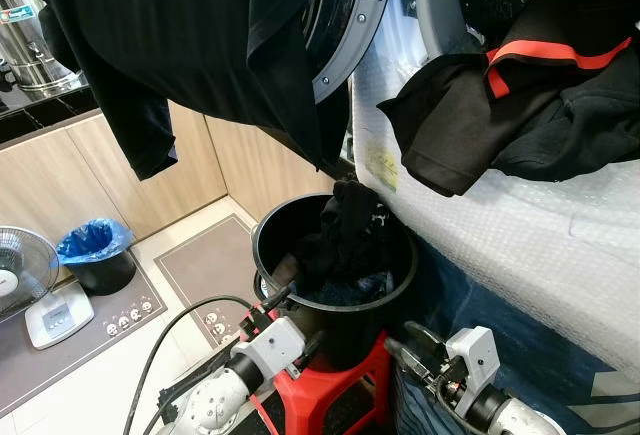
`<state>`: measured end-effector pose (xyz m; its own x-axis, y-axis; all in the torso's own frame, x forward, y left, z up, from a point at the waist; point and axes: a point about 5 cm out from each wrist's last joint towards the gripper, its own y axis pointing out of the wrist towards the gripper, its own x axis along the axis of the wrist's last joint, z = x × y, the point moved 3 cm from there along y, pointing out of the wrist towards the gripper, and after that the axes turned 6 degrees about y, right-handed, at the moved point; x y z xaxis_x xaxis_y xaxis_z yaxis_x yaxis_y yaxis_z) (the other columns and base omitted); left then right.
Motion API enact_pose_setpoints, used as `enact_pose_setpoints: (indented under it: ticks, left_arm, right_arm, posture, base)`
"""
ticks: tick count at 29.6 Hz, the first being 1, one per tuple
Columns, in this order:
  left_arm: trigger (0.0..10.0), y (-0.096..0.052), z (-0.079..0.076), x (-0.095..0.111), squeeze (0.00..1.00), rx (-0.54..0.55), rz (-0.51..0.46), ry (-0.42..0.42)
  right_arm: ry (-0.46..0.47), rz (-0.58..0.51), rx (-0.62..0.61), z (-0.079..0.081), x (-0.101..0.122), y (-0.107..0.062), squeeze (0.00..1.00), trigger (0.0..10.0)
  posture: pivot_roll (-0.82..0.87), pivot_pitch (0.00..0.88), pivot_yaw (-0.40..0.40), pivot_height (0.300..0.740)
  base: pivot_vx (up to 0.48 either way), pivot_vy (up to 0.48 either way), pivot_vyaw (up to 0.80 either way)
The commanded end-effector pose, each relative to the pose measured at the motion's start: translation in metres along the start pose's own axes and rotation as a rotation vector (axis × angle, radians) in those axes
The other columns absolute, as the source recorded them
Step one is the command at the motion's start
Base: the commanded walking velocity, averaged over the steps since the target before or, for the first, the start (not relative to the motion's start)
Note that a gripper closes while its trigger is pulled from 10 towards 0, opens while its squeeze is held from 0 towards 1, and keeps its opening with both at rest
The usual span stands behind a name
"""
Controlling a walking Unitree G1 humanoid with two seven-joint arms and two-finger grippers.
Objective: Clothes washing
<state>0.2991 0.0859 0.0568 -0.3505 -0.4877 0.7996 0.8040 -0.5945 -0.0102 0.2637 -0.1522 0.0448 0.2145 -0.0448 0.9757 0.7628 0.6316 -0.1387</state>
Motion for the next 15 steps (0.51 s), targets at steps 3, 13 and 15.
enact_pose_setpoints:
  ticks: [3, 13, 15]
  left_arm:
    - [10.0, -0.002, 0.001, 0.005, 0.0, -0.039, -0.01, -0.001]
    - [10.0, 0.002, 0.054, 0.013, 0.0, 0.091, -0.02, -0.063]
    - [10.0, 0.002, 0.076, 0.004, 0.0, 0.168, 0.015, -0.121]
  right_arm:
    - [0.011, 0.016, 0.015, 0.005, -0.007, 0.0, 0.0, 10.0]
    - [0.034, -0.032, -0.016, 0.004, -0.002, -0.002, 0.0, 10.0]
    - [0.045, -0.061, -0.043, 0.002, 0.001, -0.003, 0.0, 10.0]
  posture:
    - [-0.05, 0.055, 0.108, 0.74]
    - [-0.05, 0.075, 0.107, 0.74]
    - [-0.05, 0.08, 0.104, 0.74]
  base:
    - [0.0, 0.0, 0.0]
    - [0.0, 0.0, 0.0]
    - [0.0, 0.0, 0.0]
